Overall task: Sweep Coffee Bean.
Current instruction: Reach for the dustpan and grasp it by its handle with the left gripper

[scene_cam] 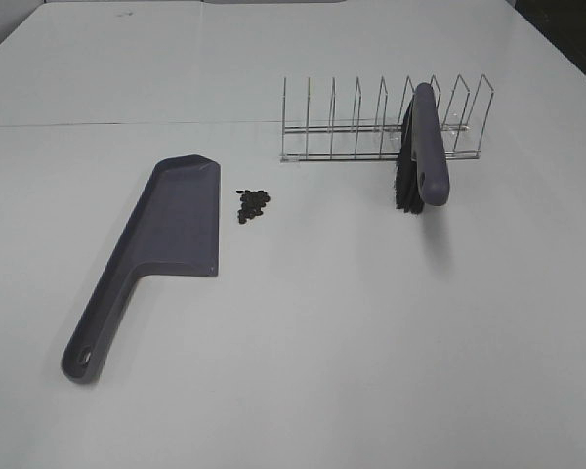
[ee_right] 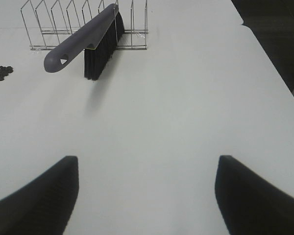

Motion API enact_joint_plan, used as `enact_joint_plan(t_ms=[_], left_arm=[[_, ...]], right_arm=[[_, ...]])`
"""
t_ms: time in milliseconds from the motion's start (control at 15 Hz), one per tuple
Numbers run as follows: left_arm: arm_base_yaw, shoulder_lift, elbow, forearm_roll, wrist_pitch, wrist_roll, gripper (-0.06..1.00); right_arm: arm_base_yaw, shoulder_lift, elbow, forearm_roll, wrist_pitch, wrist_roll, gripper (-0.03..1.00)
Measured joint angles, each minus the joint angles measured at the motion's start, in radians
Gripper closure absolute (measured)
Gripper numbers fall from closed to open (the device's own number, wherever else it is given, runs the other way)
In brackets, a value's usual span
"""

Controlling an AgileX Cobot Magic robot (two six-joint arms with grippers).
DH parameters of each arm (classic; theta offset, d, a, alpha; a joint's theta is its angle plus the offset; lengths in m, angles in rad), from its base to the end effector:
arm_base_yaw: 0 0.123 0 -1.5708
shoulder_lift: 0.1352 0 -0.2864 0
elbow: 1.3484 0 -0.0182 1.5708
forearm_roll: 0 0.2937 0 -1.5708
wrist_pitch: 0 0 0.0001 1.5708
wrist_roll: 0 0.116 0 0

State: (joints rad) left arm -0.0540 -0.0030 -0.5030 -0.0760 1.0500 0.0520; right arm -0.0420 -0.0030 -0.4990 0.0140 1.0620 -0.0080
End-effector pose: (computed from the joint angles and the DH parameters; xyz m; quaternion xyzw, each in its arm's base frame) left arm 0.0529 -0.0105 0.2890 0.0463 0.8470 -0.0385 0.5282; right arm 0.0534 -0.0008 0.2862 0.0142 0.8529 -0.0061 0.5218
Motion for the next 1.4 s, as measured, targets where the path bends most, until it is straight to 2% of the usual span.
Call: enact_joint_plan(t_ms=[1400], left_arm=[[0.0,0.0,0.0,0.0,0.0,0.0,0.22]], right_arm=[[0.0,0.0,0.0,0.0,0.0,0.0,0.29]])
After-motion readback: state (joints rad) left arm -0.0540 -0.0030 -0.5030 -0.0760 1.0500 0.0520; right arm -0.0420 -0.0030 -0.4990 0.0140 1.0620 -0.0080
